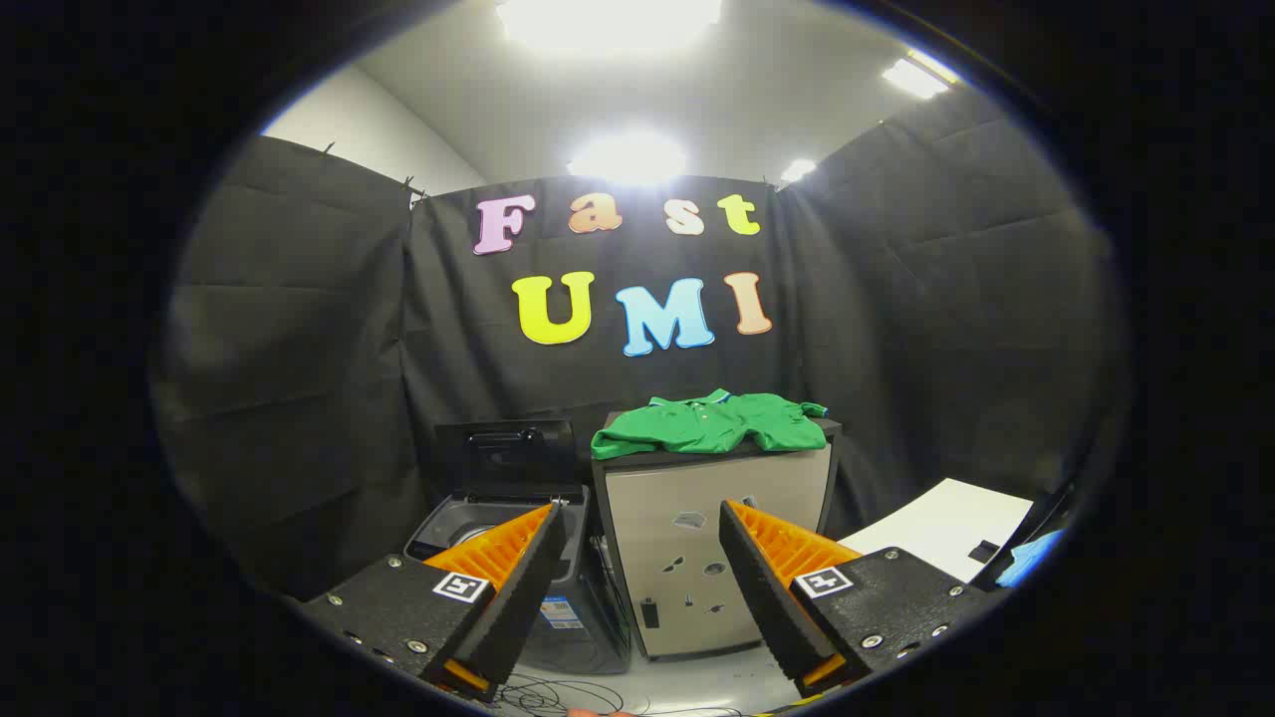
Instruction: Put the clothes into the washing machine and then close the washing machine lid.
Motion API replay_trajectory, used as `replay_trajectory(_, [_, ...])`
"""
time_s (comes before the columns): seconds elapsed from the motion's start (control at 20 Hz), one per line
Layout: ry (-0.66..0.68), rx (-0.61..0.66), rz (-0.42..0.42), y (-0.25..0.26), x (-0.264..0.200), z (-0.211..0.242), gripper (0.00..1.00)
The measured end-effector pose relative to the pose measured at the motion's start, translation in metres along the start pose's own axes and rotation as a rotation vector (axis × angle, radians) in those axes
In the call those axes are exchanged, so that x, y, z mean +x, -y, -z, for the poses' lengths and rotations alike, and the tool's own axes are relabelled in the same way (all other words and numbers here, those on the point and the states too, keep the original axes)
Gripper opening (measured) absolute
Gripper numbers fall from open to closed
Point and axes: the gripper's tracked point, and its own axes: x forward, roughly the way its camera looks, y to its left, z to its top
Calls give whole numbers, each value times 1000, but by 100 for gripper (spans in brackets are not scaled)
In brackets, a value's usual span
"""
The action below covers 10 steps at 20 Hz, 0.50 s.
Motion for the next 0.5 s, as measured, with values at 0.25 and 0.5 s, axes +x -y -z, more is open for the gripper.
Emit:
replay_trajectory(0.25, [-11,-1,-11,-3,0,5,96])
replay_trajectory(0.5, [-11,-7,-24,-7,0,4,96])
